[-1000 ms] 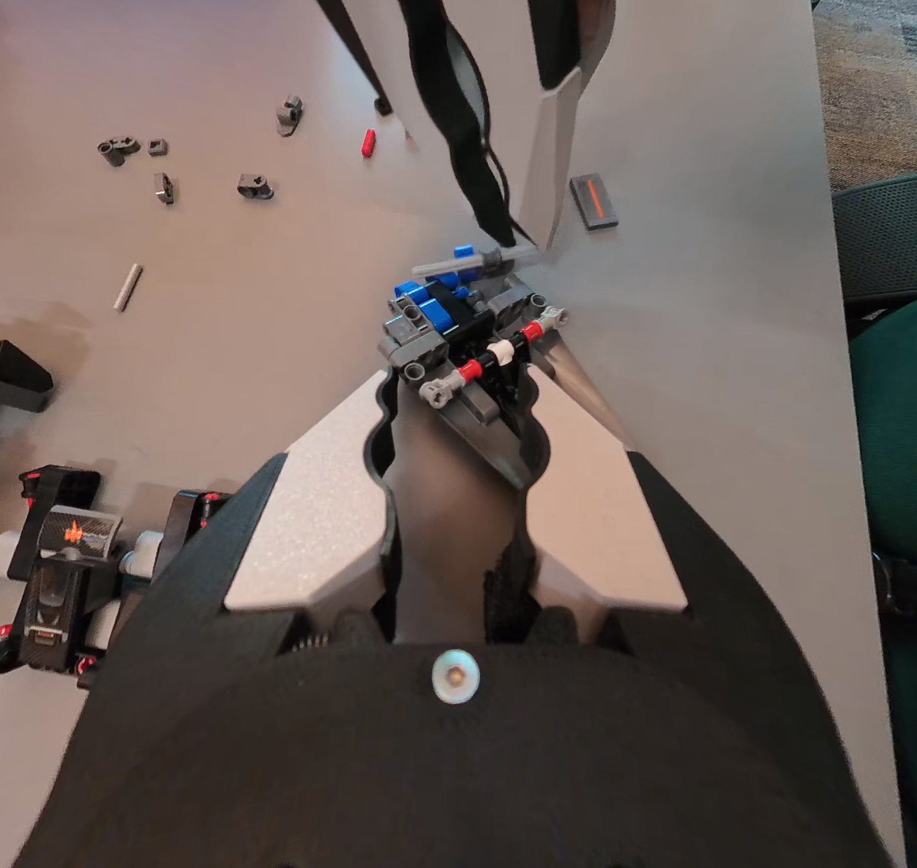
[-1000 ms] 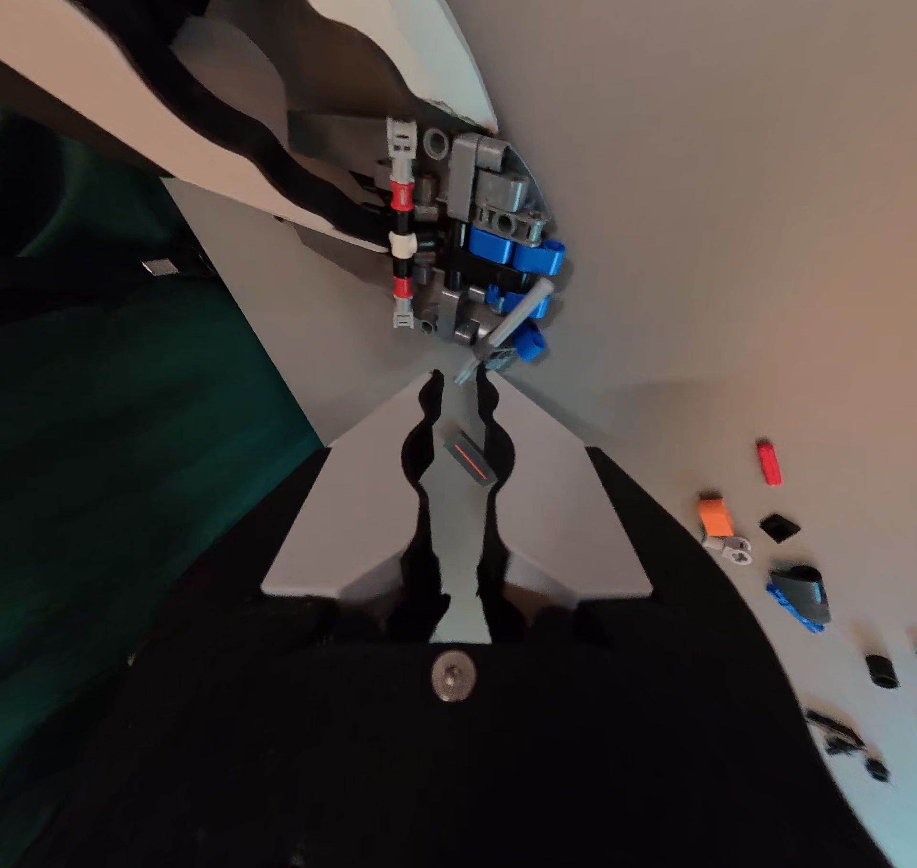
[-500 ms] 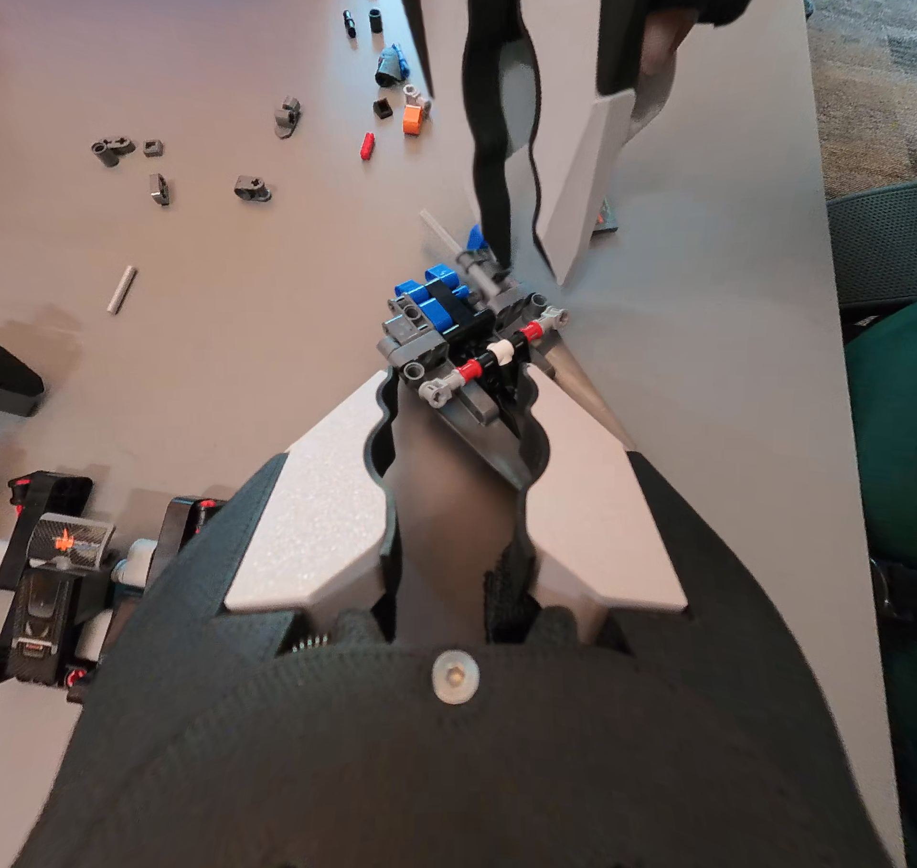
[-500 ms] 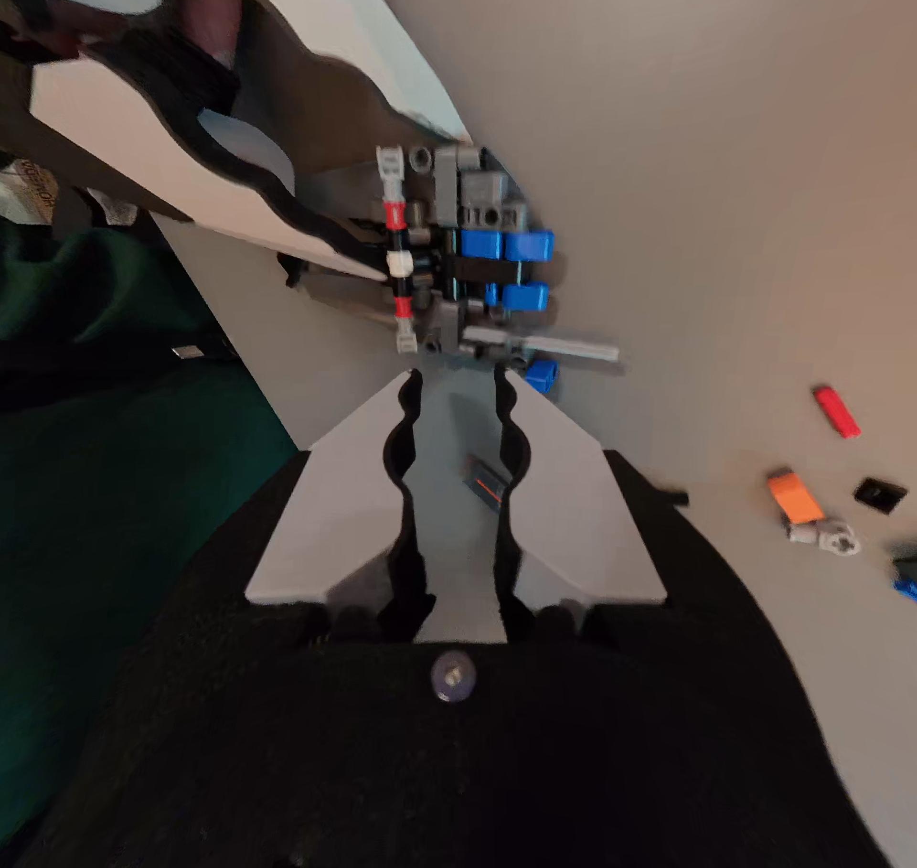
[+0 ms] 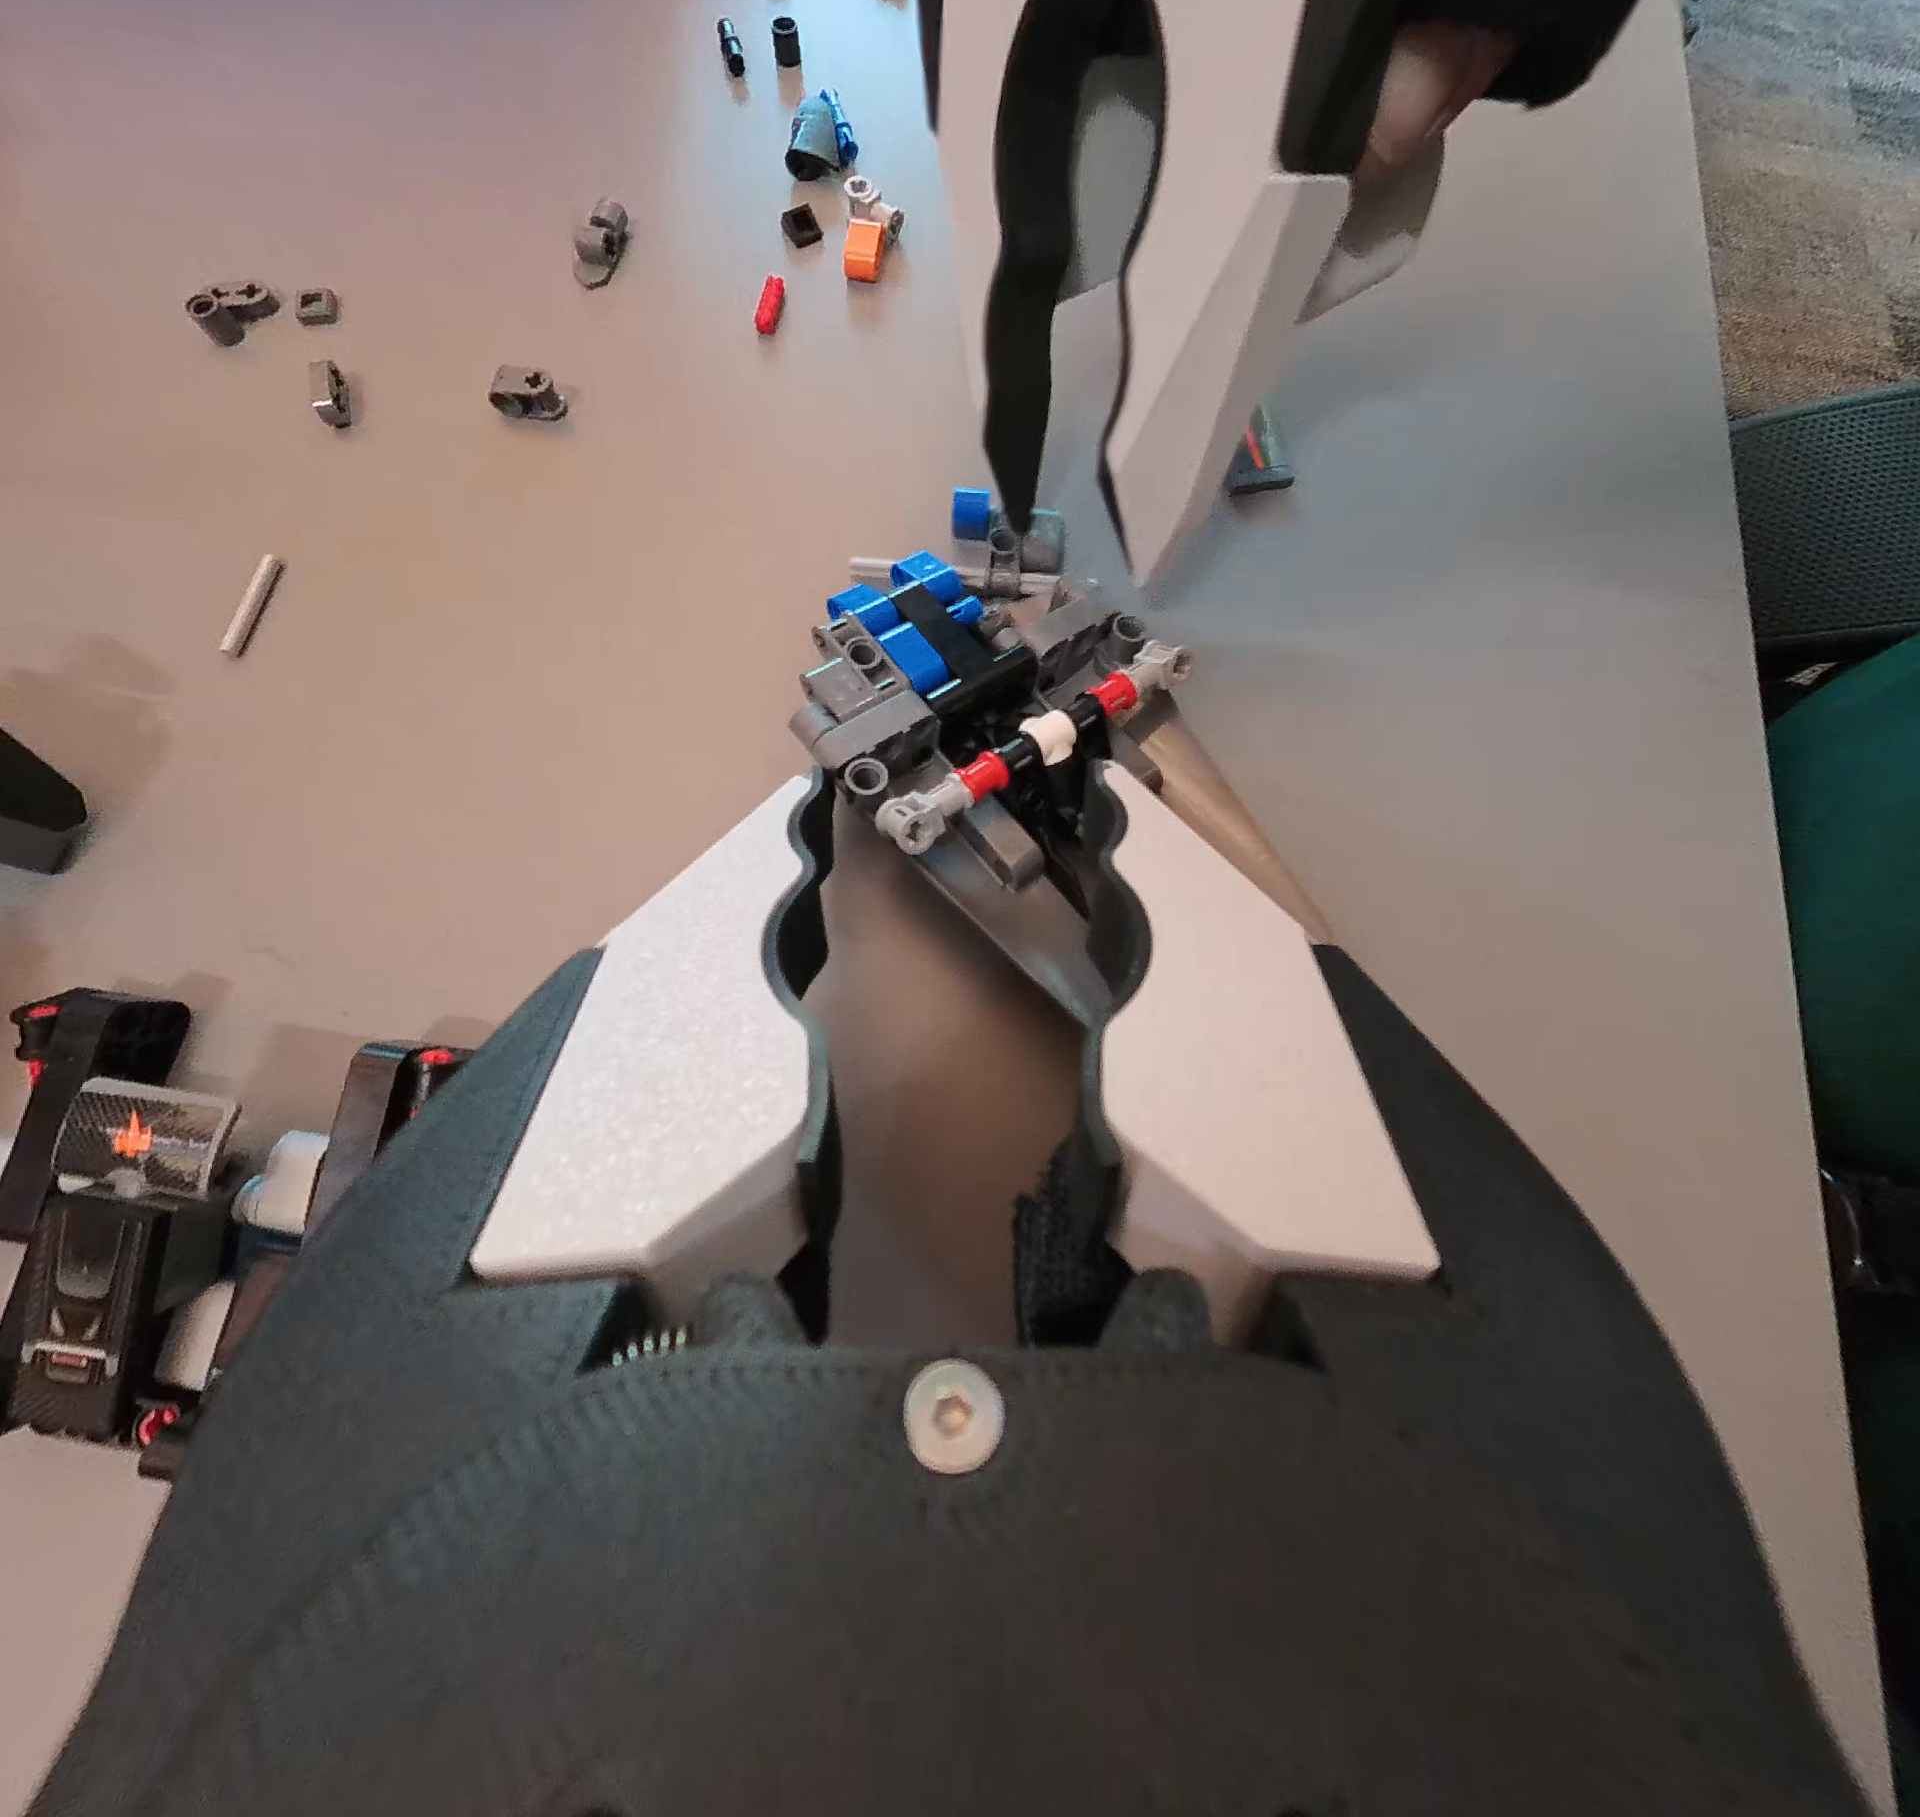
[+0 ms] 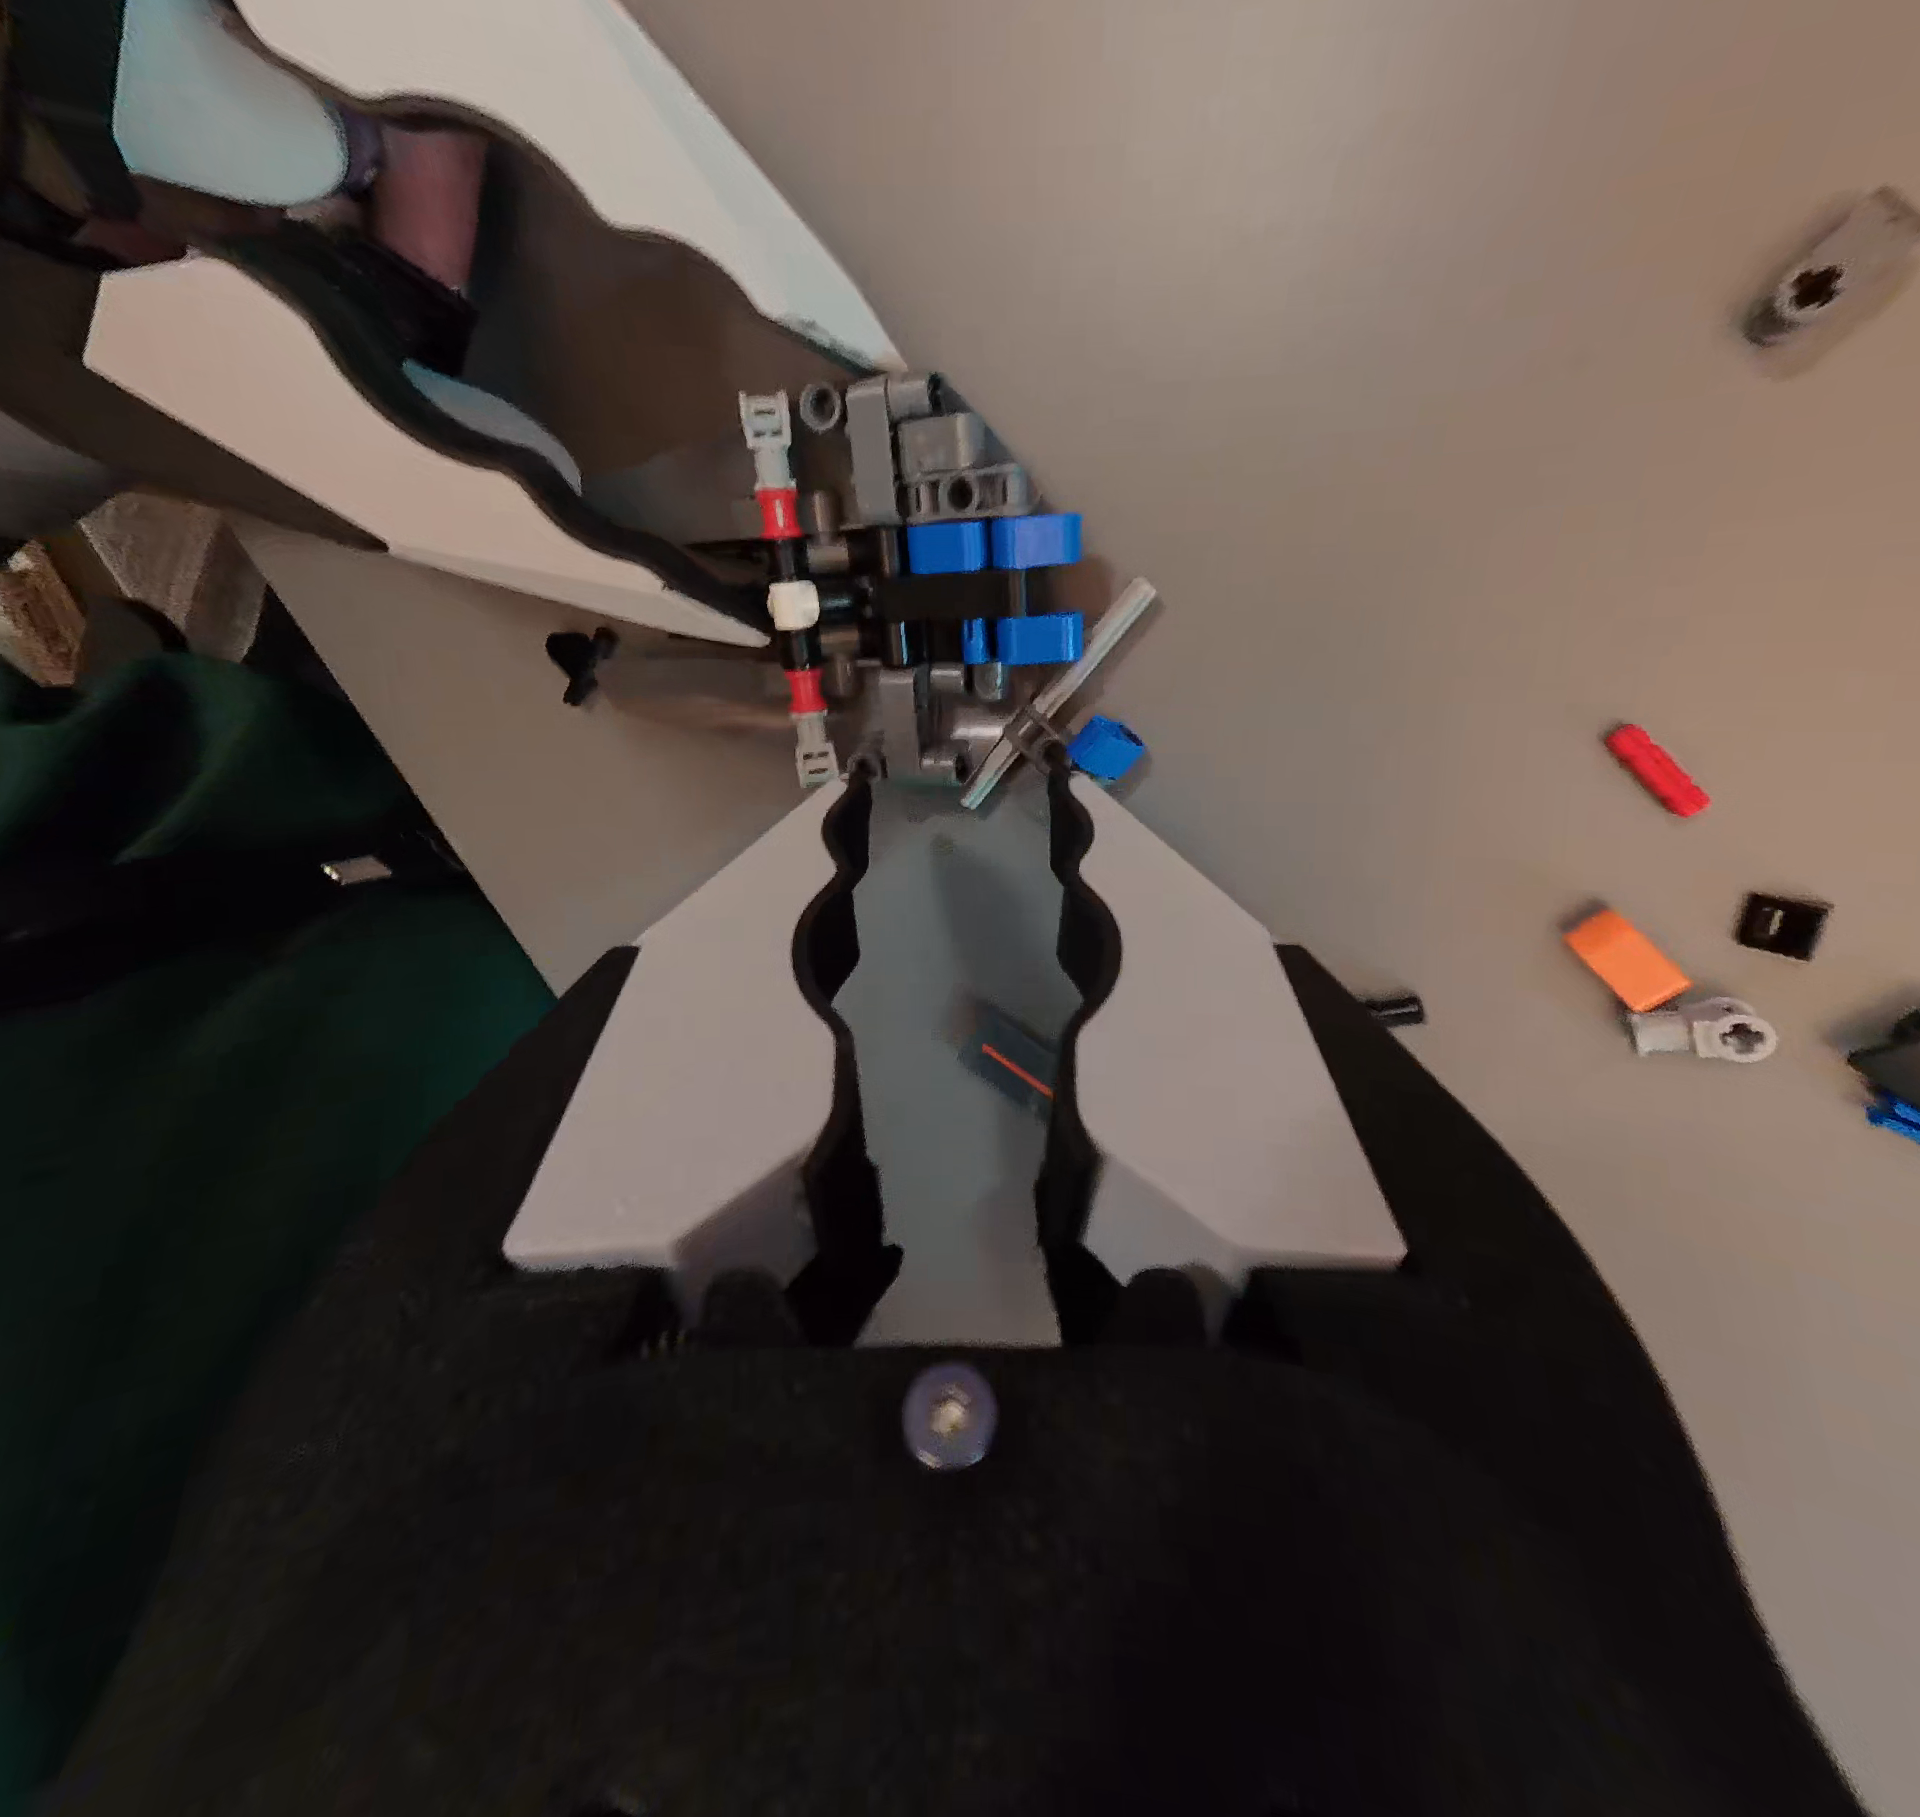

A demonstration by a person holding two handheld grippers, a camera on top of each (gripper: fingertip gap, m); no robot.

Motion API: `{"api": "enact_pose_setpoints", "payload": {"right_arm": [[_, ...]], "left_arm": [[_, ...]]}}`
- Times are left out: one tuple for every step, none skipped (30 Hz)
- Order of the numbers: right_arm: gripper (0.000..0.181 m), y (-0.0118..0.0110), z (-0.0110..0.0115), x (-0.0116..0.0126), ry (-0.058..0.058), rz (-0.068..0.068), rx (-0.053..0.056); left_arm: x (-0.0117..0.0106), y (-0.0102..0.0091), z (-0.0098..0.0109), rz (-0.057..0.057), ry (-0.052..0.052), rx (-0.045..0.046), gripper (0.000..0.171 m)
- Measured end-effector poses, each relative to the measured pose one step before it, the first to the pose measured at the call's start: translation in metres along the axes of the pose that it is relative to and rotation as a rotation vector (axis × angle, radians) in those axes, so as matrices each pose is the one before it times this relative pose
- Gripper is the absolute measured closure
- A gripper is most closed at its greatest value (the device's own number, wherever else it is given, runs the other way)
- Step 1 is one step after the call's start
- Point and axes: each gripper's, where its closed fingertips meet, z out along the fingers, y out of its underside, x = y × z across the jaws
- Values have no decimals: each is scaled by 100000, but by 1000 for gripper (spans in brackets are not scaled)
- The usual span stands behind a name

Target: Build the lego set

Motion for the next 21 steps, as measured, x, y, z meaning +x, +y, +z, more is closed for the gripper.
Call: {"api": "enact_pose_setpoints", "payload": {"right_arm": [[147,-184,49,62,126,404,1114],[148,-62,18,88,748,-350,537],[150,36,-5,142,1086,-455,20],[150,61,-8,72,595,-578,50],[150,68,-25,13,141,62,-17],[149,144,-53,10,318,-245,-676],[147,110,-108,184,1654,-691,-280],[144,-7,-136,274,2473,-975,627],[143,-99,-116,141,1796,-1136,1327],[143,-205,-102,111,1712,-986,1979],[143,13,3,298,2830,-726,404],[140,80,106,315,2978,-928,-142],[140,32,136,96,1403,-705,284],[141,95,137,-100,-245,-192,-257],[144,119,134,-53,-227,-197,-465],[147,93,80,191,1453,-761,-4],[149,164,78,158,962,-737,-485],[149,132,68,170,848,-367,-300],[148,-98,-54,142,994,-772,1279],[149,-116,-138,60,858,-1175,1328],[149,-146,-230,53,1087,-578,1257]], "left_arm": [[0,-1,0,76,-65,22,125],[-4,7,-13,23,-39,53,125],[0,12,6,-175,98,98,125],[1,4,3,-175,137,62,125],[-4,12,-2,-58,66,17,125],[-4,2,-1,61,4,-13,125],[-2,-3,2,44,9,23,125],[-3,7,1,-90,57,54,125],[0,3,-7,-99,71,29,125],[-6,0,1,-69,22,-12,125],[0,-7,13,93,-33,-38,125],[18,-12,5,99,-1,-39,125],[1,-12,19,79,7,-39,125],[8,-9,14,65,16,-22,125],[-3,-16,15,-46,36,35,125],[-3,0,8,-154,66,60,125],[-19,3,-11,-52,-81,67,125],[-11,2,7,-137,114,31,125],[-4,0,-2,-108,78,11,125],[-2,1,-4,75,-17,33,125],[9,3,9,-76,31,33,125]]}}
